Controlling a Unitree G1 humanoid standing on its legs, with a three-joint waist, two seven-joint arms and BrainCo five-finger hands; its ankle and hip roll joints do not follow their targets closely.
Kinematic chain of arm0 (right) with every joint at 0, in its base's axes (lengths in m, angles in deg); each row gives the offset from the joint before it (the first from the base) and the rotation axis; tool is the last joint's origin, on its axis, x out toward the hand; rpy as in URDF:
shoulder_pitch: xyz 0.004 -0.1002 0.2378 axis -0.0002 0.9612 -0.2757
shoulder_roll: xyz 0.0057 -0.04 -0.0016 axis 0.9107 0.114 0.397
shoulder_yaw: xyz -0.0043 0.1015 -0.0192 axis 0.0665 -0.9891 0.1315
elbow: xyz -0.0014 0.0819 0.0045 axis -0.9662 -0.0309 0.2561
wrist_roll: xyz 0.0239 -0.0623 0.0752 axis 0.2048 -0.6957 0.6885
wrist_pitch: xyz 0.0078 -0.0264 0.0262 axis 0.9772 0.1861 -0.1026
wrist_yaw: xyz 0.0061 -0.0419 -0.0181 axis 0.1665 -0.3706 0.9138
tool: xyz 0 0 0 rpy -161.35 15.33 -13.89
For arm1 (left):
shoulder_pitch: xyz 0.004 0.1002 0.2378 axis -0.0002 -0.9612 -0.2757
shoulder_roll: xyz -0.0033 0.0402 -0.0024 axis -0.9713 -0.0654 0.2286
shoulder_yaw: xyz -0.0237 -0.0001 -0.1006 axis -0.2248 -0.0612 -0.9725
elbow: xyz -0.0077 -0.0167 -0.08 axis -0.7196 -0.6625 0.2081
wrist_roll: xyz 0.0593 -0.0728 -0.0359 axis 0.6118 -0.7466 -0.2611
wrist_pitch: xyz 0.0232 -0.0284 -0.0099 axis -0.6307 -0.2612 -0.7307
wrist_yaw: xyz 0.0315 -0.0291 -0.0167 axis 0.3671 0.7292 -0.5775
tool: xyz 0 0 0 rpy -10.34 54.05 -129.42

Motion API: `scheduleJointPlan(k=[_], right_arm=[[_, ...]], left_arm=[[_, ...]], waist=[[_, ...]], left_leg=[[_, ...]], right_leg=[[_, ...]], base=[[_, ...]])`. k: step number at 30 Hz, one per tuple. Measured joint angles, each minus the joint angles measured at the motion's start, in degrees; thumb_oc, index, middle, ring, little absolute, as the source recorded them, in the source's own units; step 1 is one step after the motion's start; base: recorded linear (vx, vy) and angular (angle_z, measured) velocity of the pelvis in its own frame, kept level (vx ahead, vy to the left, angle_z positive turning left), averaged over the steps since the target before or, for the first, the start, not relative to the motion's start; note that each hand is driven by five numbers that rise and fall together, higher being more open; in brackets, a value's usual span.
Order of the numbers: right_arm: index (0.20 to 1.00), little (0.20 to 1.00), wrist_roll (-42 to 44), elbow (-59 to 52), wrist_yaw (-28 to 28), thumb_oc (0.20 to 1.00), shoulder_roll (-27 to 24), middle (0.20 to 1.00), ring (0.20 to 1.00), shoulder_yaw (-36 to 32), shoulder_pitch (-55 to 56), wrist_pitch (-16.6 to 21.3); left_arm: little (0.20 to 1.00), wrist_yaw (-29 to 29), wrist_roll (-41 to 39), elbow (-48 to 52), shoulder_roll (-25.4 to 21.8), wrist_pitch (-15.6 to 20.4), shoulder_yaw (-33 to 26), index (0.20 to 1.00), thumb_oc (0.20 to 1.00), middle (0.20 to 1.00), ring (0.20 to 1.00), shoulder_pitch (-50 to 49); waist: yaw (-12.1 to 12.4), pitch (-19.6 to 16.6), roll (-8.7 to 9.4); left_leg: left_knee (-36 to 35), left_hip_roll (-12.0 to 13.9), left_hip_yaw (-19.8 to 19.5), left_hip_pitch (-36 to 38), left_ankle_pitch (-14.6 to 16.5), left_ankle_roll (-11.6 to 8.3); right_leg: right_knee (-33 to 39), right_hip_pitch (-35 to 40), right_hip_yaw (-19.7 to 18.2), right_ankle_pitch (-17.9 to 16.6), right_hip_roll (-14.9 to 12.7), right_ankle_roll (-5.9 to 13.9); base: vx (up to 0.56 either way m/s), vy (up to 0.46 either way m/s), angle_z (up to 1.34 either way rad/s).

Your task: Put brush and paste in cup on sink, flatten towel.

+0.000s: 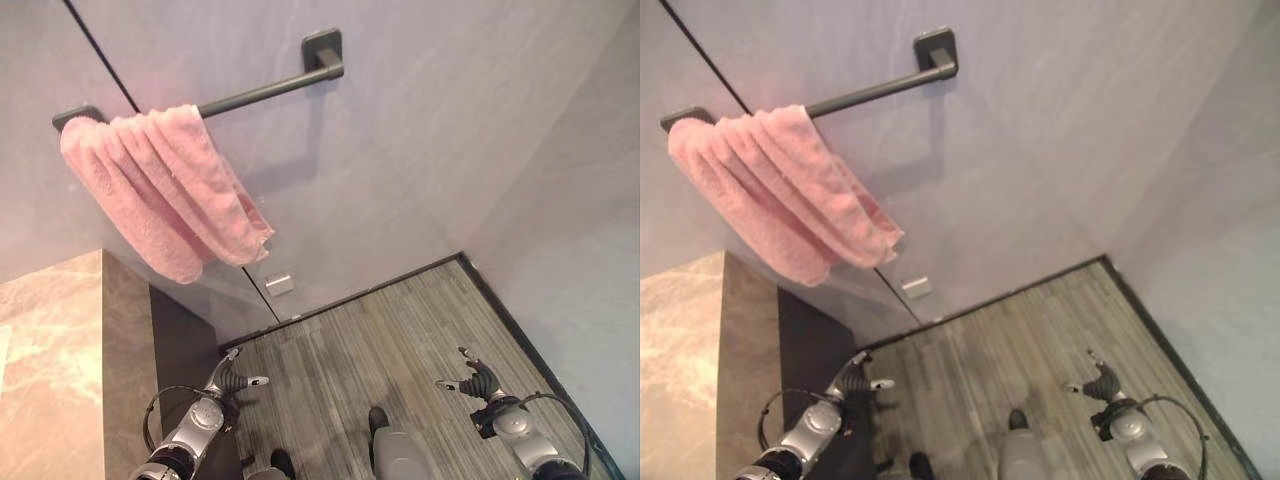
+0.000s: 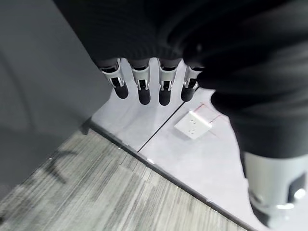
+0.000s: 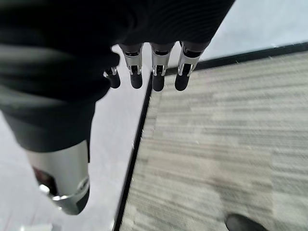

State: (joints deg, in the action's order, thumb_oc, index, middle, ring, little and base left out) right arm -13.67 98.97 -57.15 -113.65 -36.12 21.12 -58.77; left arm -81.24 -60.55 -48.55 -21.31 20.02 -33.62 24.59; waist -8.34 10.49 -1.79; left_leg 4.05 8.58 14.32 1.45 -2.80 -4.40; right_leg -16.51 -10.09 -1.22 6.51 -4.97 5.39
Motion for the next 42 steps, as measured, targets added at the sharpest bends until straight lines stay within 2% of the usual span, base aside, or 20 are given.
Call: scheduleJointPlan(k=[4, 5, 7, 8, 9, 10, 11, 12, 13, 14, 15, 18, 22, 25, 29, 30, 32, 33, 40, 42], right_arm=[[1.0, 1.0, -0.35, -0.11, -0.15, 1.0, 0.13, 1.0, 1.0, 0.12, 1.17, 0.07], [1.0, 1.0, -0.5, -0.19, -0.14, 1.0, 0.19, 1.0, 1.0, 0.13, 1.78, 0.05], [1.0, 1.0, -1.07, -0.27, -0.14, 1.0, 0.33, 1.0, 1.0, 0.14, 2.99, 0.05], [1.0, 1.0, -1.45, -0.19, -0.01, 1.0, 0.28, 1.0, 1.0, 0.12, 3.33, 0.05], [1.0, 1.0, -1.48, -0.15, 0.19, 1.0, 0.38, 1.0, 1.0, 0.22, 3.36, 0.12], [1.0, 1.0, -1.54, 0.09, 0.31, 1.0, 0.27, 1.0, 1.0, 0.66, 3.2, 0.11], [1.0, 1.0, -1.59, 0.44, 0.44, 1.0, 0.34, 1.0, 1.0, 0.96, 3.12, 0.09], [1.0, 1.0, -1.77, 1.71, 0.55, 1.0, 0.46, 1.0, 1.0, 1.63, 3.3, -0.02], [1.0, 1.0, -1.84, 2.0, 0.56, 1.0, 0.65, 1.0, 1.0, 1.65, 3.44, -0.06], [1.0, 1.0, -1.82, 2.49, 0.64, 1.0, 1.24, 1.0, 1.0, 1.58, 3.76, -0.05], [1.0, 1.0, -1.84, 2.49, 0.61, 1.0, 2.09, 1.0, 1.0, 1.73, 3.79, -0.16], [1.0, 1.0, -1.94, 2.27, 0.65, 1.0, 2.36, 1.0, 1.0, 2.74, 3.32, -0.54], [1.0, 1.0, -1.88, 1.43, 1.37, 1.0, 2.11, 1.0, 1.0, 2.29, 3.24, -0.79], [1.0, 1.0, -1.95, 0.94, 1.66, 1.0, 1.73, 1.0, 1.0, 2.82, 2.28, -0.81], [1.0, 1.0, -2.1, 0.13, 1.66, 1.0, 2.26, 1.0, 1.0, 3.45, 1.01, -0.82], [1.0, 1.0, -2.18, -0.13, 1.66, 1.0, 2.27, 1.0, 1.0, 3.74, 1.04, -0.82], [1.0, 1.0, -2.63, -0.7, 1.61, 1.0, 2.74, 1.0, 1.0, 3.92, 1.04, -0.8], [1.0, 1.0, -2.83, -0.65, 1.59, 1.0, 2.78, 1.0, 1.0, 3.9, 1.04, -0.81], [1.0, 1.0, -3.05, -0.37, 1.63, 1.0, 2.69, 1.0, 1.0, 3.64, 0.06, -0.74], [1.0, 1.0, -3.0, -0.54, 1.64, 1.0, 2.78, 1.0, 1.0, 3.8, 0.03, -0.67]], left_arm=[[1.0, 0.07, -1.12, -1.74, 0.08, -0.42, 0.09, 1.0, 1.0, 1.0, 1.0, -1.4], [1.0, 0.07, -1.23, -2.34, 0.24, -0.49, 0.01, 1.0, 1.0, 1.0, 1.0, -1.37], [1.0, 0.04, -1.26, -2.91, 0.29, -0.56, 0.1, 1.0, 1.0, 1.0, 1.0, -1.36], [1.0, 0.09, -1.24, -2.94, 0.41, -0.56, 0.27, 1.0, 1.0, 1.0, 1.0, -1.84], [1.0, 0.03, -1.25, -3.02, 0.35, -0.6, 0.29, 1.0, 1.0, 1.0, 1.0, -1.82], [1.0, 0.07, -1.27, -3.05, 0.42, -0.59, 0.35, 1.0, 1.0, 1.0, 1.0, -1.81], [1.0, 0.06, -1.27, -3.1, 0.42, -0.57, 0.33, 1.0, 1.0, 1.0, 1.0, -1.83], [1.0, 0.04, -1.43, -3.59, 0.67, -0.54, 0.35, 1.0, 1.0, 1.0, 1.0, -1.77], [1.0, 0.03, -2.12, -3.52, 0.69, -0.53, 0.39, 1.0, 1.0, 1.0, 1.0, -1.88], [1.0, -0.03, -3.02, -3.71, 0.89, -0.51, 0.3, 1.0, 1.0, 1.0, 1.0, -2.14], [1.0, -0.08, -3.27, -4.23, 0.47, -0.53, 0.32, 1.0, 1.0, 1.0, 1.0, -1.65], [1.0, 0.02, -3.27, -4.18, 0.76, -0.65, 0.76, 1.0, 1.0, 1.0, 1.0, -2.86], [1.0, 0.04, -3.15, -3.95, 0.84, -0.48, 1.94, 1.0, 1.0, 1.0, 1.0, -2.32], [1.0, -0.17, -3.17, -3.7, 0.75, -0.41, 1.74, 1.0, 1.0, 1.0, 1.0, -1.63], [1.0, -0.52, -3.16, -3.3, 0.35, -0.5, 1.51, 1.0, 1.0, 1.0, 1.0, -1.11], [1.0, -0.55, -3.15, -3.26, 0.38, -0.5, 1.45, 1.0, 1.0, 1.0, 1.0, -1.03], [1.0, -0.6, -3.03, -2.77, -0.03, -0.48, 1.04, 1.0, 1.0, 1.0, 1.0, -0.71], [1.0, -0.57, -2.77, -2.72, -0.02, -0.47, 0.76, 1.0, 1.0, 1.0, 1.0, -0.66], [1.0, -0.26, -2.18, -2.58, -0.04, -0.48, 0.81, 1.0, 1.0, 1.0, 1.0, -1.41], [1.0, 0.13, -2.07, -2.44, -0.18, -0.49, 0.86, 1.0, 1.0, 1.0, 1.0, -1.64]], waist=[[0.53, -1.1, 1.01], [0.29, -1.27, 1.51], [0.74, -1.92, 3.19], [1.44, -2.19, 3.88], [1.47, -1.88, 4.93], [1.46, -1.72, 5.23], [1.45, -1.68, 5.25], [1.16, -1.94, 5.0], [1.15, -2.12, 4.54], [1.11, -2.63, 3.29], [1.25, -2.17, 2.88], [1.22, -1.6, 2.67], [0.79, -2.4, 0.43], [1.53, -2.97, -2.05], [1.55, -2.29, -1.01], [1.39, -2.17, -0.82], [1.56, -1.59, 0.08], [1.55, -1.59, 0.16], [0.98, -0.31, 0.24], [0.67, 0.53, 0.6]], left_leg=[[-0.15, 2.63, -2.66, -0.02, -1.49, -2.07], [1.61, 3.2, -4.57, -1.41, -2.89, -3.44], [5.2, 3.43, -7.07, -4.27, -5.76, -6.16], [6.73, 3.35, -7.61, -5.27, -8.34, -5.85], [9.84, 3.25, -7.43, -6.82, -8.66, -5.91], [16.62, 2.99, -7.11, -9.95, -7.86, -5.24], [18.45, 2.43, -6.98, -10.88, -7.11, -4.28], [16.15, -0.4, -7.14, -11.44, -3.39, -4.1], [13.45, -1.35, -5.4, -11.49, -2.75, -2.98], [5.69, -1.53, -1.9, -10.93, -2.5, -2.24], [1.31, -1.03, -1.44, -11.11, -2.92, -2.63], [0.83, -0.33, -5.32, -10.4, -2.48, -1.95], [1.51, -2.42, -4.11, -8.43, -2.38, -1.73], [-1.4, -3.52, -1.99, -6.28, 0.75, 2.29], [-1.23, -7.38, 1.53, -6.31, 3.58, 5.37], [-0.91, -7.97, 1.72, -6.36, 4.11, 6.07], [-0.9, -9.27, 2.02, -5.47, 4.64, 6.91], [-1.06, -9.62, 1.79, -5.1, 4.99, 7.35], [-4.52, -10.22, 1.99, -1.52, 5.11, 7.51], [-5.89, -9.43, 1.43, -1.15, 4.57, 8.25]], right_leg=[[-1.86, 0.1, 0.41, 2.04, 2.57, -2.24], [-2.73, 0.19, 0.19, 3.07, 4.09, -3.63], [-3.46, 0.04, -0.15, 3.17, 4.12, -5.86], [-3.33, 0.69, 0.52, 3.29, 4.26, -7.15], [-2.95, 0.97, 1.11, 3.01, 3.77, -7.72], [-2.13, 1.74, 2.13, 2.84, 3.37, -8.1], [-1.7, 2.22, 2.33, 2.84, 3.4, -8.04], [0.77, 3.0, 2.61, 2.42, 3.29, -7.25], [2.87, 3.57, 2.82, 1.68, 3.45, -6.08], [6.51, 4.58, 3.77, 0.24, 4.14, -4.94], [8.22, 4.63, 3.61, -2.51, 4.71, -5.84], [8.66, 5.29, 2.38, -2.49, 5.8, -5.89], [9.35, 5.14, 0.87, -2.85, 5.74, -6.08], [3.86, 1.31, -2.17, -0.48, 5.54, -4.67], [-2.24, -2.47, -4.54, 2.5, 0.94, -1.62], [-2.05, -2.22, -4.59, 2.45, 0.17, -1.27], [-1.57, -0.64, -4.47, 3.16, -2.81, 0.91], [-0.48, 0.31, -4.68, 2.73, -3.16, 1.92], [-7.35, -1.32, -4.36, 2.51, -2.49, 2.23], [-11.85, -6.07, -5.46, 3.39, -1.21, 2.14]], base=[[0.06, -0.298, 0.24], [0.03, -0.23, 0.55], [0.0, -0.257, 0.54], [-0.01, -0.166, 0.36], [0.11, -0.077, 0.33], [0.1, -0.001, 0.32], [0.22, 0.065, 0.4], [0.13, 0.072, 0.26], [0.27, 0.175, 0.21], [0.22, 0.159, 0.05], [0.3, 0.217, -0.01], [0.26, 0.195, -0.33], [0.17, 0.175, -0.35], [0.15, 0.164, -0.45], [0.12, 0.122, -0.3], [0.15, 0.13, -0.2], [0.13, 0.112, 0.02], [0.11, 0.111, 0.08], [0.06, 0.073, -0.05], [0.14, -0.047, -0.11]])
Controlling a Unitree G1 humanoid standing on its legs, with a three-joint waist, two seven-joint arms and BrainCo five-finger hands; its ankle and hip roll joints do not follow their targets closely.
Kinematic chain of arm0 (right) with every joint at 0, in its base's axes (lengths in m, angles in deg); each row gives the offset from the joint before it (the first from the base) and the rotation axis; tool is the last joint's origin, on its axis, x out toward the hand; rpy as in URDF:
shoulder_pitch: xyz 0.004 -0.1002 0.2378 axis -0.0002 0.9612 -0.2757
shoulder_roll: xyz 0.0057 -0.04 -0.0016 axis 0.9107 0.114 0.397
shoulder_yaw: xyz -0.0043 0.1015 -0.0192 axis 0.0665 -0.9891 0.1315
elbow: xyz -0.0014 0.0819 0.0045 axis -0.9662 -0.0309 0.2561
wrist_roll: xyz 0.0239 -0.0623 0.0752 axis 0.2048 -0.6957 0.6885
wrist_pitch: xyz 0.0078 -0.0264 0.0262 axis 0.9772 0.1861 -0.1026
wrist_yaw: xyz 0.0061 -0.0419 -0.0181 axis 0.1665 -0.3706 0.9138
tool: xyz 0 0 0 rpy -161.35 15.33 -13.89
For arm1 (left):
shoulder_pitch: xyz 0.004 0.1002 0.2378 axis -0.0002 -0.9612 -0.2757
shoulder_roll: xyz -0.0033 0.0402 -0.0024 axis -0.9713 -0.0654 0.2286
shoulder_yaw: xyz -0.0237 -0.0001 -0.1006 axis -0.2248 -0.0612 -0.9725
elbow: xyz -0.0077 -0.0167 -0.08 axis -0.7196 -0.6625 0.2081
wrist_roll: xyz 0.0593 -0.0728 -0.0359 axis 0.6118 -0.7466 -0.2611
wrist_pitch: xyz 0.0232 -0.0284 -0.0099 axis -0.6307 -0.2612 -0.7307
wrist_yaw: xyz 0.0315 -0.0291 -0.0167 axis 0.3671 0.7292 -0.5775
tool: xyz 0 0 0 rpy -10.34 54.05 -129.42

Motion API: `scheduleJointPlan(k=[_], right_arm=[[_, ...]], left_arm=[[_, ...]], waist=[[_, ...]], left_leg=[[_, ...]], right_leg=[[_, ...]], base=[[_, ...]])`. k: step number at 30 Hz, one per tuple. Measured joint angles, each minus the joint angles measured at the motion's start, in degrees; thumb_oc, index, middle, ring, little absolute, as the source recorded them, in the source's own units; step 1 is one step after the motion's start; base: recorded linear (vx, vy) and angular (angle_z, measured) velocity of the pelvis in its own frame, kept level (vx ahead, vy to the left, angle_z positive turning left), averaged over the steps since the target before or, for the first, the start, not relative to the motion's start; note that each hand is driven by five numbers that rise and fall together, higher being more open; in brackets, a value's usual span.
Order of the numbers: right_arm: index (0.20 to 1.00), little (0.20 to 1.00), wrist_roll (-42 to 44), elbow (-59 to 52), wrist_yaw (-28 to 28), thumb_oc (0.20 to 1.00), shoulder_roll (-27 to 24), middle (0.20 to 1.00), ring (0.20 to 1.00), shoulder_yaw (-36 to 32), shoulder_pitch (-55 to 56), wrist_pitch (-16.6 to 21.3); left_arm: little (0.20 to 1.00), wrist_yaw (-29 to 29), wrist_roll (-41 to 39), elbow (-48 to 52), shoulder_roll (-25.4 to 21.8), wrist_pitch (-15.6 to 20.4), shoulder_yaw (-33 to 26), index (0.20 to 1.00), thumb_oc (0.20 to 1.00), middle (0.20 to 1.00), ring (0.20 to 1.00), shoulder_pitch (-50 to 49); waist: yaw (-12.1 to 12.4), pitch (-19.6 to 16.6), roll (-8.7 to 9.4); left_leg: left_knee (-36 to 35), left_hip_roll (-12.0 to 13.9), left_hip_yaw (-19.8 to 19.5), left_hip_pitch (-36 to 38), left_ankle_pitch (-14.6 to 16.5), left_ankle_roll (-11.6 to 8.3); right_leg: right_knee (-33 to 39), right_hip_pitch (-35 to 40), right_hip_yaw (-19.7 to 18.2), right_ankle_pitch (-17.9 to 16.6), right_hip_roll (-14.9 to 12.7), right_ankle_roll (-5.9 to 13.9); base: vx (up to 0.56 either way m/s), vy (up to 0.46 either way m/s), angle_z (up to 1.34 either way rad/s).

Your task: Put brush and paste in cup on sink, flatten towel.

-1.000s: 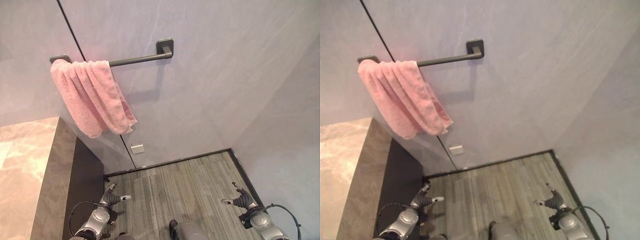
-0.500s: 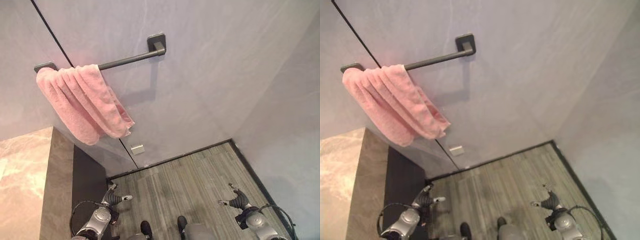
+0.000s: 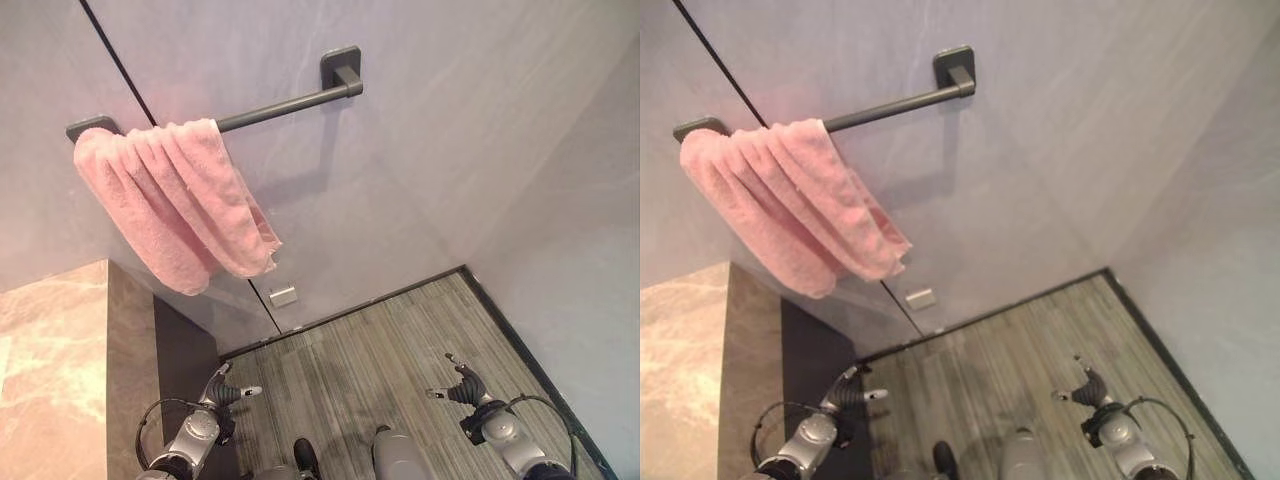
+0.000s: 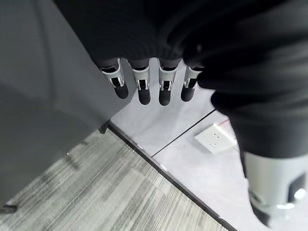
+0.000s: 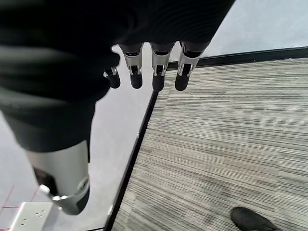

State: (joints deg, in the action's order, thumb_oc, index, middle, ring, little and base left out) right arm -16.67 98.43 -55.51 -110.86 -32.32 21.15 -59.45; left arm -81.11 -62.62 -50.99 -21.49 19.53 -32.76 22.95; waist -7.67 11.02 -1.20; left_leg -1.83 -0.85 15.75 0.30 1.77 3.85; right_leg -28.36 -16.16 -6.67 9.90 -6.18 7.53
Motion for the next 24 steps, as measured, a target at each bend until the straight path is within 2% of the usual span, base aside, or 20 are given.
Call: scheduleJointPlan(k=[2, 3, 4, 5, 6, 8, 11, 13, 17, 20, 21, 24], right_arm=[[1.0, 1.0, 0.0, -0.46, 0.0, 1.0, 0.28, 1.0, 1.0, 0.11, 0.18, 0.01], [1.0, 1.0, 0.0, -0.64, 0.02, 1.0, 0.36, 1.0, 1.0, 0.14, 0.06, 0.06], [1.0, 1.0, 0.02, -0.39, 0.02, 1.0, 0.37, 1.0, 1.0, 0.13, 0.39, 0.08], [1.0, 1.0, 0.03, -0.38, 0.03, 1.0, 0.32, 1.0, 1.0, 0.1, 0.49, 0.07], [1.0, 1.0, 0.04, -0.41, 0.03, 1.0, -0.15, 1.0, 1.0, 0.09, 0.52, 0.07], [1.0, 1.0, 0.03, -0.55, 0.03, 1.0, -0.27, 1.0, 1.0, 0.02, 0.32, 0.08], [1.0, 1.0, 0.03, -0.22, 0.0, 1.0, -0.72, 1.0, 1.0, 0.02, -0.48, 0.09], [1.0, 1.0, 0.03, -0.26, 0.0, 1.0, -1.53, 1.0, 1.0, 0.02, -2.08, 0.13], [1.0, 1.0, 0.02, -0.46, -0.02, 1.0, -2.71, 1.0, 1.0, 0.04, -1.9, 0.14], [1.0, 1.0, 0.03, -0.36, -0.03, 1.0, -2.76, 1.0, 1.0, 0.07, -1.37, 0.18], [1.0, 1.0, 0.03, -0.16, -0.05, 1.0, -2.76, 1.0, 1.0, 0.06, -1.26, 0.18], [1.0, 1.0, 0.16, -0.21, -0.09, 1.0, -2.72, 1.0, 1.0, 0.05, -1.3, 0.18]], left_arm=[[1.0, 0.0, 0.02, -0.07, -0.32, -0.01, -0.03, 1.0, 1.0, 1.0, 1.0, -0.05], [1.0, 0.01, 0.03, -0.27, -0.39, 0.0, -0.16, 1.0, 1.0, 1.0, 1.0, 0.0], [1.0, 0.0, 0.03, -0.28, -0.43, -0.01, -0.16, 1.0, 1.0, 1.0, 1.0, 0.02], [1.0, 0.01, 0.04, -0.25, -0.38, -0.01, -0.1, 1.0, 1.0, 1.0, 1.0, 0.05], [1.0, 0.06, 0.08, -0.1, 0.03, 0.03, 0.05, 1.0, 1.0, 1.0, 1.0, 0.24], [1.0, 0.08, 1.01, 0.56, 0.05, 0.04, 0.03, 1.0, 1.0, 1.0, 1.0, 0.74], [1.0, 0.31, 1.48, 0.74, 0.22, 0.1, 0.02, 1.0, 1.0, 1.0, 1.0, 1.7], [1.0, 0.31, 1.47, 0.68, 0.25, 0.08, -0.05, 1.0, 1.0, 1.0, 1.0, 1.8], [1.0, 0.31, 1.45, 0.29, 0.44, 0.03, -0.02, 1.0, 1.0, 1.0, 1.0, 2.02], [1.0, 0.36, 1.44, 0.33, 0.65, 0.0, 0.44, 1.0, 1.0, 1.0, 1.0, 1.85], [1.0, 0.36, 1.44, 0.45, 0.65, 0.0, 1.04, 1.0, 1.0, 1.0, 1.0, 1.89], [1.0, 0.41, 1.44, 0.5, 0.63, 0.0, 1.72, 1.0, 1.0, 1.0, 1.0, 1.37]], waist=[[0.31, 0.41, 0.75], [0.35, 0.41, 1.0], [-0.38, -0.01, 1.94], [-0.9, 0.04, 2.08], [-1.5, 0.12, 1.36], [-1.28, -0.03, 0.98], [-0.97, -0.14, 0.83], [-0.76, -0.55, 0.11], [-0.36, -1.09, -0.62], [-0.25, -1.19, -0.73], [-0.34, -1.38, -0.57], [0.7, -1.47, -0.45]], left_leg=[[-0.8, 0.8, 0.6, 0.55, 0.02, -0.02], [-0.61, 1.53, 0.61, 0.21, 0.11, -0.27], [-0.36, 1.63, -0.44, 0.25, 0.16, -1.61], [-0.41, 1.76, -1.07, 0.48, 0.11, -2.37], [-0.51, 2.98, -2.23, 0.67, 0.21, -3.11], [1.1, 4.47, -2.94, 0.8, -0.07, -4.56], [3.16, 5.44, -3.45, 0.65, 0.04, -5.24], [3.74, 6.42, -3.82, 0.8, -0.14, -5.89], [4.57, 7.41, -4.93, 0.3, -0.75, -7.48], [5.69, 7.47, -7.27, -0.86, -1.79, -9.09], [5.7, 7.32, -7.22, -1.28, -2.74, -10.52], [6.0, 7.37, -7.23, -1.5, -3.85, -10.89]], right_leg=[[6.19, -1.67, 4.87, -0.53, -0.33, 0.11], [10.79, -1.97, 5.06, -2.5, 0.32, 0.95], [15.54, -1.22, 3.72, -7.32, 0.92, 1.98], [16.67, -0.04, 2.93, -9.66, 1.41, 1.21], [17.58, 1.6, 2.99, -10.82, 2.87, -0.43], [15.58, 2.0, 4.3, -9.08, 4.25, -3.06], [14.21, 2.74, 5.75, -7.91, 4.81, -4.66], [14.16, 3.55, 6.26, -6.79, 6.04, -4.91], [13.68, 4.25, 8.45, -5.26, 6.36, -6.07], [11.82, 4.1, 8.68, -2.95, 6.38, -7.3], [11.62, 3.76, 8.69, -2.61, 6.29, -7.67], [11.5, 3.91, 8.98, -2.43, 6.27, -8.01]], base=[[0.16, -0.07, -0.19], [0.21, -0.081, 0.07], [0.26, -0.109, 0.28], [0.18, -0.109, 0.5], [0.14, -0.109, 0.34], [0.12, -0.143, 0.29], [0.09, -0.111, 0.19], [0.15, -0.187, 0.13], [0.09, -0.185, 0.31], [0.05, -0.131, 0.48], [0.05, -0.096, 0.41], [0.06, -0.078, 0.14]])
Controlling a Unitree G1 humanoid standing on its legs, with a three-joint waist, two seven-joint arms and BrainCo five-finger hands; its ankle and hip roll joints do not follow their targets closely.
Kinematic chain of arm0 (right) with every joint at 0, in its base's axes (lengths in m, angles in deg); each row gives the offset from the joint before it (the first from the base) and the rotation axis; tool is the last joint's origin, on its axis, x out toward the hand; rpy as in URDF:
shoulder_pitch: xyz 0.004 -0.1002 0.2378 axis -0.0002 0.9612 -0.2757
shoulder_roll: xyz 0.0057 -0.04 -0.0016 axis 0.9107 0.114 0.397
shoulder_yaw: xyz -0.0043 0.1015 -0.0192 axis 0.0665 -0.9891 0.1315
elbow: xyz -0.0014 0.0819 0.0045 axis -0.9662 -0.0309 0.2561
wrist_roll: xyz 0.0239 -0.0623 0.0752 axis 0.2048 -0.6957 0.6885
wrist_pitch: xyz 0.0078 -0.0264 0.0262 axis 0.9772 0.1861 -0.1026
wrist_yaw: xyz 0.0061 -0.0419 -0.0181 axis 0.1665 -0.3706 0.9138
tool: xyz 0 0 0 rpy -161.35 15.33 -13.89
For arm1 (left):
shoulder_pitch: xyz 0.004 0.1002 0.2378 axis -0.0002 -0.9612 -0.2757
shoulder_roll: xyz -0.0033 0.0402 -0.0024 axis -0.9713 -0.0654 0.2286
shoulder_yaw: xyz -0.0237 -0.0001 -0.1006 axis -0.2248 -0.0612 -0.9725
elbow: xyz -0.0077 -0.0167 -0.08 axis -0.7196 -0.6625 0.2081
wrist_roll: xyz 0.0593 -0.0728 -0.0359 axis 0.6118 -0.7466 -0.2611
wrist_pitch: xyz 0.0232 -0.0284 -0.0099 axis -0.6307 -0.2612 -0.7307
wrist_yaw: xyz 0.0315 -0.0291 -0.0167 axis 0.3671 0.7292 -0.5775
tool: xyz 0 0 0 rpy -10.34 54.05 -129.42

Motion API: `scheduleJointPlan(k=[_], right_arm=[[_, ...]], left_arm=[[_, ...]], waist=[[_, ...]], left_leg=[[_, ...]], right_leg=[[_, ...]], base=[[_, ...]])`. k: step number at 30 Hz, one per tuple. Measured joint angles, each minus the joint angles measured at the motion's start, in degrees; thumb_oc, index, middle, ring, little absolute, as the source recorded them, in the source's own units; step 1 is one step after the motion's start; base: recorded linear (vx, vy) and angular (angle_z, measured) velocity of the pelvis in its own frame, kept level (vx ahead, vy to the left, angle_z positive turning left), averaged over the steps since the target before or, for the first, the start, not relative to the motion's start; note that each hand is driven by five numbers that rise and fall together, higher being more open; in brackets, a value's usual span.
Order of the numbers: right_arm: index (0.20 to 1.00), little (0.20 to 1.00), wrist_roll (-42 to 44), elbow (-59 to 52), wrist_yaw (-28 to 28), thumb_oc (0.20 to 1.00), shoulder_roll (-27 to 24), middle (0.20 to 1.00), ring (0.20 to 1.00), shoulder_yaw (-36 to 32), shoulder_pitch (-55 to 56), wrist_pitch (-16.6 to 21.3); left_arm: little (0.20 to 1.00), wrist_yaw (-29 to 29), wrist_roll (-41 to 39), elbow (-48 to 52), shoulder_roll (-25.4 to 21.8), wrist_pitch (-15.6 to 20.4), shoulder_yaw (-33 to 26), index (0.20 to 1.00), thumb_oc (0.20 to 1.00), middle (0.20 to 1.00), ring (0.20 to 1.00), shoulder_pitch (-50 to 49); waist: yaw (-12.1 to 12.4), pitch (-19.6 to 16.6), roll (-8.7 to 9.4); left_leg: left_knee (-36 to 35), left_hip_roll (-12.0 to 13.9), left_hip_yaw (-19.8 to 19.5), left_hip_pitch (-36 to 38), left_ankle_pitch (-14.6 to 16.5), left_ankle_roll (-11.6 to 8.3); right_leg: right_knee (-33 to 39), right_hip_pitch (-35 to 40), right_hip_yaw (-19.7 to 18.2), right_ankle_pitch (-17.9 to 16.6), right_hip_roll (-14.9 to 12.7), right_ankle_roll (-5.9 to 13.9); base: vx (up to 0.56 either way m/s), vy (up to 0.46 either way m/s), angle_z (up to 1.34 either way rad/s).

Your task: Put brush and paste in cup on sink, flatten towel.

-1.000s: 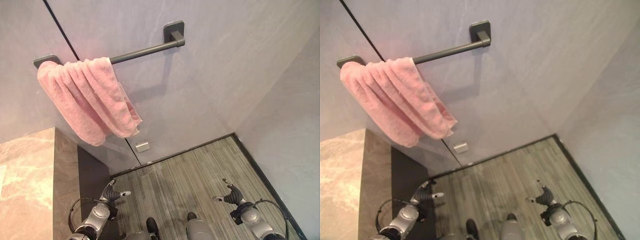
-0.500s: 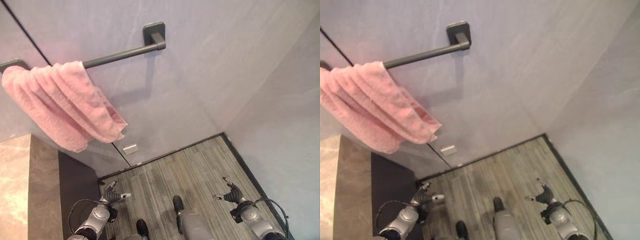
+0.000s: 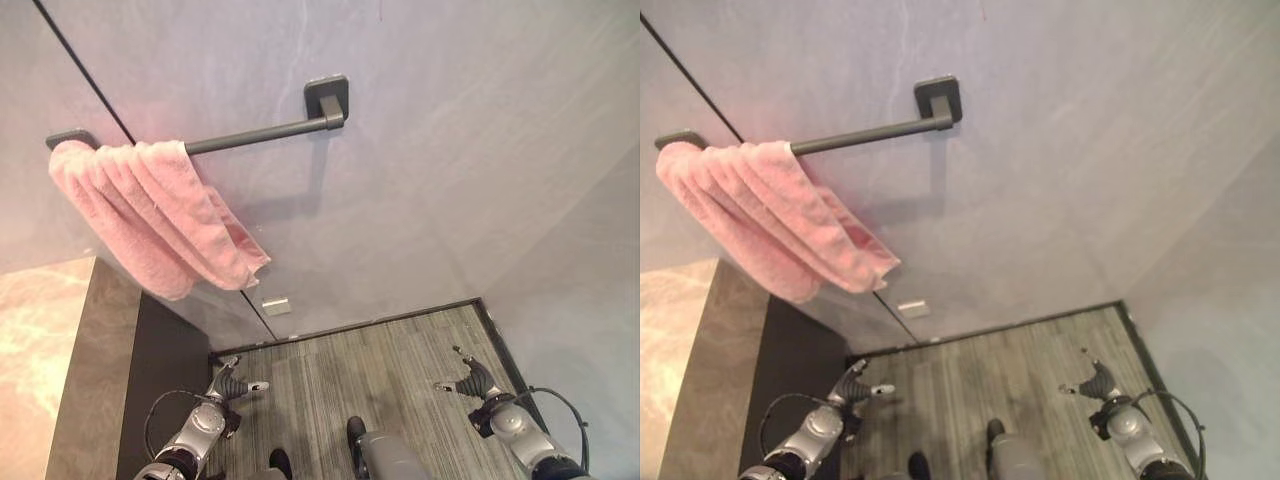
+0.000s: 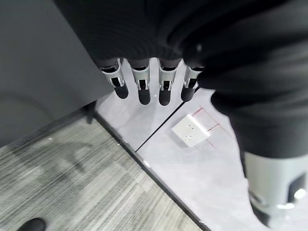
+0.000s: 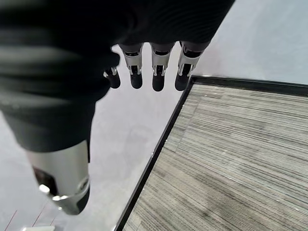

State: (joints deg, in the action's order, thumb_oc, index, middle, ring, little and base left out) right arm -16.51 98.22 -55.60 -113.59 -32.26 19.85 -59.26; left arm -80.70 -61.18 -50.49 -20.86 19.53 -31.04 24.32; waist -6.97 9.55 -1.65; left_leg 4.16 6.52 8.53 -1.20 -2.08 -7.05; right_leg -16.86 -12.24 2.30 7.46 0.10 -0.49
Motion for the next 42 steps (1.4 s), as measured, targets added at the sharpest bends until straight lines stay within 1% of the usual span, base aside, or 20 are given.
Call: scheduleJointPlan(k=[6, 8, 10, 12, 13, 14, 15, 17, 18, 19, 20, 21, 23, 25, 26, 27, 30, 34, 37, 42], right_arm=[[1.0, 1.0, 1.77, -4.54, -0.32, 1.0, -0.38, 1.0, 1.0, -0.16, 2.13, 0.14], [1.0, 1.0, 2.79, -10.36, -1.42, 1.0, -1.48, 1.0, 1.0, -2.23, 4.31, 0.22], [1.0, 1.0, 3.27, -13.46, -2.34, 1.0, -2.91, 1.0, 1.0, -4.82, 4.85, 0.61], [1.0, 1.0, 4.14, -14.63, -2.76, 1.0, -5.07, 1.0, 1.0, -5.91, 4.59, 0.68], [1.0, 1.0, 4.37, -16.45, -3.37, 1.0, -6.32, 1.0, 1.0, -6.55, 4.61, 0.51], [1.0, 1.0, 4.43, -18.28, -3.67, 1.0, -7.07, 1.0, 1.0, -6.91, 4.56, 0.55], [1.0, 1.0, 5.04, -19.96, -3.77, 1.0, -7.49, 1.0, 1.0, -7.37, 4.35, 0.89], [1.0, 1.0, 5.48, -22.14, -3.93, 1.0, -7.51, 1.0, 1.0, -7.38, 4.17, 0.91], [1.0, 1.0, 6.48, -26.06, -4.39, 1.0, -7.51, 1.0, 1.0, -7.38, 4.1, 0.98], [1.0, 1.0, 6.94, -27.96, -4.69, 1.0, -7.53, 1.0, 1.0, -7.38, 3.97, 0.99], [1.0, 1.0, 7.62, -28.71, -4.77, 1.0, -7.55, 1.0, 1.0, -7.4, 4.06, 1.08], [1.0, 1.0, 7.74, -29.6, -4.83, 1.0, -7.57, 1.0, 1.0, -7.44, 3.98, 1.03], [1.0, 1.0, 7.77, -31.72, -4.87, 1.0, -7.6, 1.0, 1.0, -7.53, 4.06, 0.98], [1.0, 1.0, 9.31, -35.68, -4.95, 1.0, -7.61, 1.0, 1.0, -7.76, 4.29, 0.96], [1.0, 1.0, 10.18, -36.74, -4.96, 1.0, -7.61, 1.0, 1.0, -7.84, 4.26, 0.96], [1.0, 1.0, 11.34, -38.14, -4.99, 1.0, -7.61, 1.0, 1.0, -7.83, 4.08, 0.96], [1.0, 1.0, 15.15, -38.83, -5.64, 1.0, -7.51, 1.0, 1.0, -7.06, 1.18, 0.87], [1.0, 1.0, 15.58, -39.06, -6.07, 1.0, -7.73, 1.0, 1.0, -5.93, -3.34, 0.54], [1.0, 1.0, 15.58, -39.06, -6.03, 1.0, -7.67, 1.0, 1.0, -3.3, -8.57, -0.01], [1.0, 1.0, 15.53, -38.68, -5.98, 1.0, -7.64, 1.0, 1.0, 0.44, -14.88, -1.67]], left_arm=[[1.0, 1.44, 0.03, 6.27, -0.73, 0.01, 0.66, 1.0, 1.0, 1.0, 1.0, -1.62], [1.0, 4.6, 0.29, 19.41, -5.88, -0.3, 5.38, 1.0, 1.0, 1.0, 1.0, -4.19], [1.0, 9.28, -0.55, 36.88, -15.28, 0.06, 9.07, 1.0, 1.0, 1.0, 1.0, -6.78], [1.0, 13.91, -5.02, 48.96, -23.25, 1.89, 8.96, 1.0, 1.0, 1.0, 1.0, -6.69], [1.0, 15.27, -8.16, 52.76, -25.85, 2.05, 7.31, 1.0, 1.0, 1.0, 1.0, -5.4], [1.0, 15.8, -10.12, 55.62, -27.38, 2.25, 6.34, 1.0, 1.0, 1.0, 1.0, -5.3], [1.0, 16.57, -12.94, 58.04, -28.1, 2.96, 4.44, 1.0, 1.0, 1.0, 1.0, -4.76], [1.0, 16.97, -16.72, 59.77, -27.83, 3.8, 2.39, 1.0, 1.0, 1.0, 1.0, -4.4], [1.0, 17.05, -20.88, 61.84, -28.77, 3.83, 1.03, 1.0, 1.0, 1.0, 1.0, -4.89], [1.0, 16.92, -21.78, 63.53, -28.86, 4.15, -1.55, 1.0, 1.0, 1.0, 1.0, -6.16], [1.0, 16.83, -22.62, 63.95, -28.84, 4.42, -2.64, 1.0, 1.0, 1.0, 1.0, -6.69], [1.0, 16.12, -23.07, 64.27, -29.3, 4.53, -3.74, 1.0, 1.0, 1.0, 1.0, -6.99], [1.0, 15.6, -23.08, 65.5, -29.23, 4.56, -6.53, 1.0, 1.0, 1.0, 1.0, -8.67], [1.0, 14.43, -23.16, 65.93, -28.81, 4.7, -11.21, 1.0, 1.0, 1.0, 1.0, -10.86], [1.0, 13.86, -23.19, 65.74, -28.73, 4.7, -12.14, 1.0, 1.0, 1.0, 1.0, -11.23], [1.0, 12.93, -23.24, 65.23, -27.49, 4.68, -13.9, 1.0, 1.0, 1.0, 1.0, -11.78], [1.0, 10.69, -24.21, 63.01, -26.34, 4.58, -14.6, 1.0, 1.0, 1.0, 1.0, -11.63], [1.0, 8.82, -24.0, 62.01, -26.3, 4.53, -16.43, 1.0, 1.0, 1.0, 1.0, -11.54], [1.0, 7.29, -22.45, 61.67, -25.48, 4.51, -17.12, 1.0, 1.0, 1.0, 1.0, -10.32], [1.0, 6.06, -23.0, 61.69, -24.97, 4.52, -21.03, 1.0, 1.0, 1.0, 1.0, -9.79]], waist=[[-0.12, -0.45, 0.27], [-0.33, -0.88, -0.24], [-0.54, -1.48, -1.12], [-0.43, -2.27, -2.21], [-0.22, -3.22, -3.32], [-0.22, -3.43, -4.06], [-0.1, -3.69, -4.58], [0.06, -3.77, -4.68], [0.55, -3.61, -4.43], [0.98, -3.45, -4.22], [0.93, -3.43, -4.11], [1.97, -3.39, -3.92], [2.0, -3.28, -3.76], [2.26, -3.06, -3.43], [2.84, -3.0, -3.32], [3.13, -2.92, -3.21], [4.34, -2.58, -2.7], [5.63, -2.39, -2.4], [6.24, -2.37, -2.37], [6.55, -2.32, -2.37]], left_leg=[[1.71, -0.41, 0.08, -0.9, 0.07, 0.44], [0.53, -0.68, 0.24, -0.73, 0.09, 0.49], [-1.9, -0.84, 0.23, 0.27, 0.06, 0.53], [-4.6, -1.14, 0.23, 2.27, 0.09, 0.6], [-5.46, -1.19, 0.22, 2.61, 1.01, 1.96], [-6.31, -1.13, 0.21, 2.9, 1.62, 2.87], [-7.15, -1.17, 0.08, 3.31, 1.8, 3.09], [-7.35, -1.71, -0.01, 3.34, 1.91, 3.27], [-7.35, -2.08, -0.15, 3.29, 2.04, 3.44], [-7.45, -2.2, -0.33, 3.17, 2.08, 3.46], [-7.44, -2.19, -0.35, 3.15, 2.35, 3.85], [-7.53, -2.13, -0.47, 3.01, 2.37, 3.91], [-7.81, -2.02, -0.64, 2.97, 2.35, 3.89], [-8.33, -1.86, -1.76, 2.99, 2.04, 3.73], [-8.3, -1.75, -1.82, 2.99, 1.78, 3.35], [-8.32, -1.67, -2.02, 2.88, 1.63, 3.16], [-8.35, -1.78, -3.02, 3.04, 1.57, 3.15], [-8.4, -1.78, -3.12, 2.69, 1.58, 3.14], [-8.34, -1.69, -3.25, 2.1, 1.57, 3.14], [-8.33, -1.65, -3.25, 1.75, 1.57, 3.13]], right_leg=[[0.43, 0.29, 0.17, -0.35, -0.68, 0.47], [1.56, 0.42, 0.16, -1.09, -0.96, 0.82], [2.78, 0.97, 0.11, -2.13, -0.83, 1.05], [3.77, 2.51, 0.19, -2.57, -0.65, 1.37], [3.95, 2.34, 0.18, -2.26, -0.8, 1.9], [3.73, 2.27, 0.33, -2.26, -0.72, 2.04], [3.38, 2.27, 0.31, -2.27, -0.71, 2.24], [2.82, 2.18, 0.35, -2.12, -1.25, 2.57], [2.47, 2.0, 0.37, -2.04, -1.92, 2.81], [2.06, 1.84, 0.49, -1.87, -2.08, 2.94], [1.96, 1.71, 0.46, -1.78, -2.01, 2.92], [1.66, 1.51, 0.54, -1.69, -2.16, 2.96], [1.59, 1.34, 0.73, -1.53, -2.09, 2.88], [1.49, 1.46, 1.79, -1.13, -2.14, 2.73], [1.45, 1.47, 2.01, -1.08, -2.08, 2.68], [1.45, 1.55, 2.55, -1.13, -2.13, 2.56], [2.01, 2.04, 3.08, -1.17, -2.17, 2.41], [2.33, 2.17, 3.18, -1.14, -2.29, 2.47], [3.12, 2.1, 3.54, -1.33, -2.23, 2.5], [3.95, 2.04, 3.95, -1.57, -2.16, 2.36]], base=[[0.02, 0.009, 0.01], [0.05, 0.096, 0.0], [0.03, 0.069, -0.02], [0.01, 0.05, 0.05], [0.01, 0.061, 0.06], [0.0, 0.034, 0.08], [-0.01, 0.033, 0.07], [-0.03, 0.035, 0.09], [-0.03, 0.025, 0.1], [-0.03, 0.016, 0.05], [-0.02, 0.019, 0.04], [-0.02, 0.034, 0.01], [-0.01, 0.021, 0.06], [-0.02, 0.012, 0.19], [-0.01, 0.02, 0.18], [-0.03, 0.032, 0.23], [-0.01, 0.019, 0.13], [0.0, 0.004, 0.01], [-0.01, 0.013, 0.08], [0.0, 0.008, 0.03]])
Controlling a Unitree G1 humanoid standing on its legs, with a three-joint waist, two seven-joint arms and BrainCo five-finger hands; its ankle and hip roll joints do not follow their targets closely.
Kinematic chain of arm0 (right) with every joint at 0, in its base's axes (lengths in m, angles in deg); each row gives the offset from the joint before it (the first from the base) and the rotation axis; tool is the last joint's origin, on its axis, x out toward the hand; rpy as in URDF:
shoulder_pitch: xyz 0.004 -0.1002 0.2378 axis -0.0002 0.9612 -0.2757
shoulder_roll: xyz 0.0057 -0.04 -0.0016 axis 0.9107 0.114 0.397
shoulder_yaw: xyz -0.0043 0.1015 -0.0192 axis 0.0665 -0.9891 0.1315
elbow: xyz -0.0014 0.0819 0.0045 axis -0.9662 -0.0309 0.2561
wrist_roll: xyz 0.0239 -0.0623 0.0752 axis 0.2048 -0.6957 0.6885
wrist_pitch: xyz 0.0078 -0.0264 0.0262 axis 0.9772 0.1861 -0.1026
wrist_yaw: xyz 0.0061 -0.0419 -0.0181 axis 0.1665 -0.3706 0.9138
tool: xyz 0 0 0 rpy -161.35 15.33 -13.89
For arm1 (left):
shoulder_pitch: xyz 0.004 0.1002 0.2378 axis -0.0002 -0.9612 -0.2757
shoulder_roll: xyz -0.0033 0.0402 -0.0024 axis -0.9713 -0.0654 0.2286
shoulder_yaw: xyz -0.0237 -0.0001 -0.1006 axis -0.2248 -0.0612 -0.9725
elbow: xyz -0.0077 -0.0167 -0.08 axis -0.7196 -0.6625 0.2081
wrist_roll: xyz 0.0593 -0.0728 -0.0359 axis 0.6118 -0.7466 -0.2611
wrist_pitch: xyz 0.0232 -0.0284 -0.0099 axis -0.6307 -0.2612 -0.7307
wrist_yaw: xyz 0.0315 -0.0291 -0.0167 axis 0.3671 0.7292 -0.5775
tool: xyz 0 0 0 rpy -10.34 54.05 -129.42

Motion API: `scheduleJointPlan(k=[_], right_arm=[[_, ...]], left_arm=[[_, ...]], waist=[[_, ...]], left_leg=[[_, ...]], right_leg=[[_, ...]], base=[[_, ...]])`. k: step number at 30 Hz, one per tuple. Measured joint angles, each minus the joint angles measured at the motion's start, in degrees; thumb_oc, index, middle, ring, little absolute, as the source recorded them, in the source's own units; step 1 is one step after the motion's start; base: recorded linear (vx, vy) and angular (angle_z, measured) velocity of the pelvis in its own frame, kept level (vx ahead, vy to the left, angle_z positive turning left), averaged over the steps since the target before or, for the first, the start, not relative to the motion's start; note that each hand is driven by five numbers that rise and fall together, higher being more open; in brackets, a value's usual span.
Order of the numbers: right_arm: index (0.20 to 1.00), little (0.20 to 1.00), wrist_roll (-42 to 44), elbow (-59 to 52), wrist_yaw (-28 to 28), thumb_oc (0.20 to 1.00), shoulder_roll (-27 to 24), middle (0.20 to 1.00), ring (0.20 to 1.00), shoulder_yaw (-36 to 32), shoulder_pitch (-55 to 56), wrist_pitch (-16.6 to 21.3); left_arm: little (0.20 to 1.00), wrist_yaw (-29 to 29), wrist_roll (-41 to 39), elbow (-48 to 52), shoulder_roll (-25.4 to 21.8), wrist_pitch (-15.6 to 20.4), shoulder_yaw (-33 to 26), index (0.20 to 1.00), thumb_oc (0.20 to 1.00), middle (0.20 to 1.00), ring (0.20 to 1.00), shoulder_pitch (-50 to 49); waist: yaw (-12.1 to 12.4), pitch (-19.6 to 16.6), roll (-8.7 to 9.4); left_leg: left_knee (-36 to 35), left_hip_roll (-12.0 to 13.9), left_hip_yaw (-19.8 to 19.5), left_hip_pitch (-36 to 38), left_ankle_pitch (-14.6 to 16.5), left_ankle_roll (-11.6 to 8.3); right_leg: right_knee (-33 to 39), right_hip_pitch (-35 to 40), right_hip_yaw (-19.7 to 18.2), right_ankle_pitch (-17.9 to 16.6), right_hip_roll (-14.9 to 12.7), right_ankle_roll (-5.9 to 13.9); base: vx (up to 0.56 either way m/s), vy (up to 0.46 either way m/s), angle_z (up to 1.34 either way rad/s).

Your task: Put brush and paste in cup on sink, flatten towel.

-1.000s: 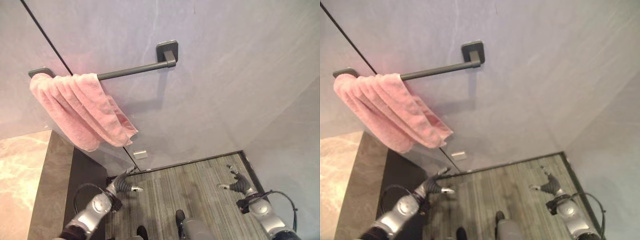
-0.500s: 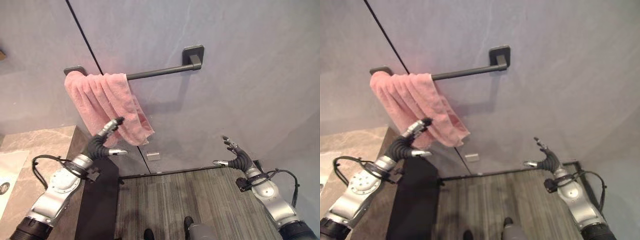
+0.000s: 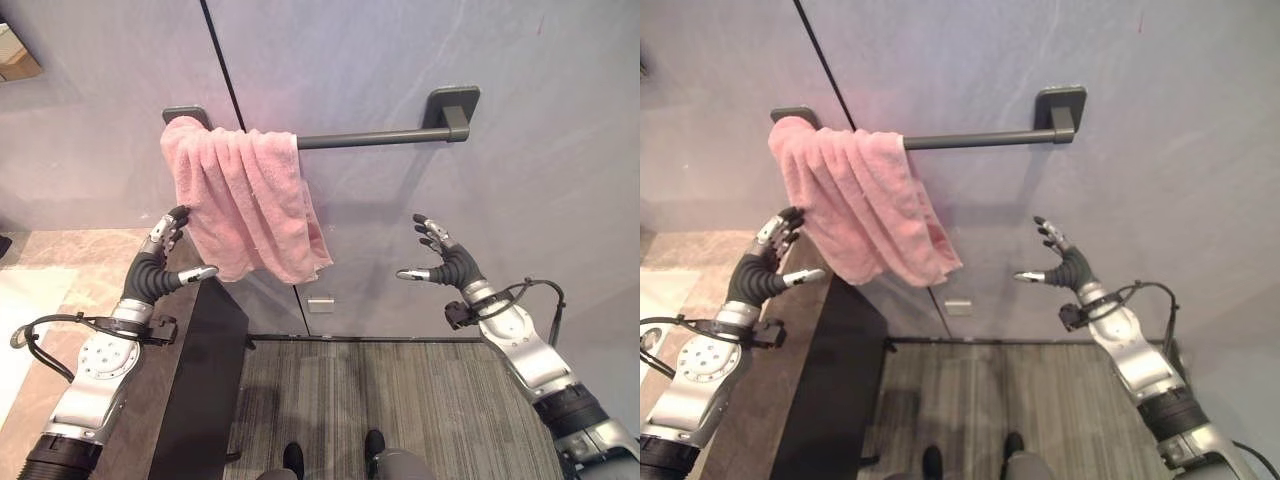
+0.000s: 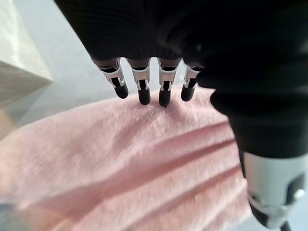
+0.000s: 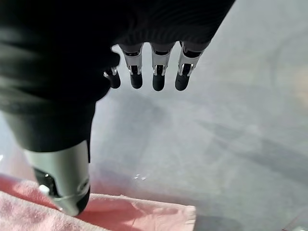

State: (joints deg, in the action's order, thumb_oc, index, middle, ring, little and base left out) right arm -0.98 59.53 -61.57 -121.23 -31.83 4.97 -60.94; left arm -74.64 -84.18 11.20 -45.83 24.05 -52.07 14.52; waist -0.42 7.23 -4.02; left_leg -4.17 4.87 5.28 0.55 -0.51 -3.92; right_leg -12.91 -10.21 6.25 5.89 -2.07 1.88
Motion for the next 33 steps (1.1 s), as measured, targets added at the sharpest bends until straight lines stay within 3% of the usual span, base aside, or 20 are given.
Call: scheduleJointPlan(k=[3, 5, 9, 21, 27, 33], right_arm=[[1.0, 1.0, 0.06, 0.14, 0.02, 1.0, -0.01, 1.0, 1.0, 0.72, -1.56, -0.2], [1.0, 1.0, 1.22, 0.57, -0.08, 1.0, 0.15, 1.0, 1.0, 2.13, -3.65, -0.23], [1.0, 1.0, 3.57, 1.42, -0.09, 1.0, 0.29, 1.0, 1.0, 3.89, -4.56, -0.36], [1.0, 1.0, 5.18, 3.93, -0.19, 1.0, 1.39, 1.0, 1.0, 9.18, -11.44, -2.59], [1.0, 1.0, 8.68, 5.2, -0.16, 1.0, 4.26, 1.0, 1.0, 15.4, -18.16, -2.87], [1.0, 1.0, 9.92, 5.4, -0.07, 1.0, 7.16, 1.0, 1.0, 18.38, -22.85, -4.06]], left_arm=[[1.0, 0.13, -1.08, 0.23, -0.61, -0.01, -0.66, 1.0, 1.0, 1.0, 1.0, 0.01], [1.0, 0.66, -4.52, 2.13, -4.37, 0.01, -2.45, 1.0, 1.0, 1.0, 1.0, -0.94], [1.0, 0.47, -6.83, 1.85, -4.26, 0.17, -5.16, 1.0, 1.0, 1.0, 1.0, -0.84], [1.0, 0.16, -8.65, -0.62, -4.29, 0.11, -5.13, 1.0, 1.0, 1.0, 1.0, 0.34], [1.0, 3.05, -20.58, -14.49, -3.81, -0.36, 4.69, 1.0, 1.0, 1.0, 1.0, 10.79], [1.0, 4.18, -24.26, -22.42, -3.23, -2.03, 8.26, 1.0, 1.0, 1.0, 1.0, 17.1]], waist=[[0.73, 0.08, -0.08], [1.37, 0.74, -0.09], [2.79, 1.03, -0.45], [2.7, 1.06, -0.51], [1.96, 1.37, -0.16], [1.41, 2.51, 0.59]], left_leg=[[0.03, 0.07, 0.06, -0.38, 0.0, -0.01], [0.04, 0.02, 0.13, -0.91, -0.02, -0.04], [0.05, -0.04, 0.11, -1.02, -0.02, -0.04], [0.13, -0.01, 0.02, -1.62, -0.09, -0.15], [0.12, -0.06, 0.56, -2.29, -0.1, -0.16], [0.12, -0.14, 1.8, -2.65, -0.16, -0.23]], right_leg=[[0.36, -0.19, 0.05, -0.08, 0.07, 0.01], [0.26, -0.84, -0.05, -0.18, 0.16, -0.09], [0.36, -0.8, 0.03, -0.17, 0.03, -0.08], [1.33, -0.85, 0.25, -0.62, 0.19, -0.13], [1.38, -1.83, -0.36, -1.04, 0.27, 0.04], [2.31, -2.36, -1.38, -2.02, 0.42, -0.09]], base=[[0.01, 0.003, -0.02], [0.0, 0.0, 0.0], [0.0, 0.0, 0.0], [0.0, 0.0, 0.0], [-0.02, 0.012, -0.05], [-0.02, 0.027, -0.1]])
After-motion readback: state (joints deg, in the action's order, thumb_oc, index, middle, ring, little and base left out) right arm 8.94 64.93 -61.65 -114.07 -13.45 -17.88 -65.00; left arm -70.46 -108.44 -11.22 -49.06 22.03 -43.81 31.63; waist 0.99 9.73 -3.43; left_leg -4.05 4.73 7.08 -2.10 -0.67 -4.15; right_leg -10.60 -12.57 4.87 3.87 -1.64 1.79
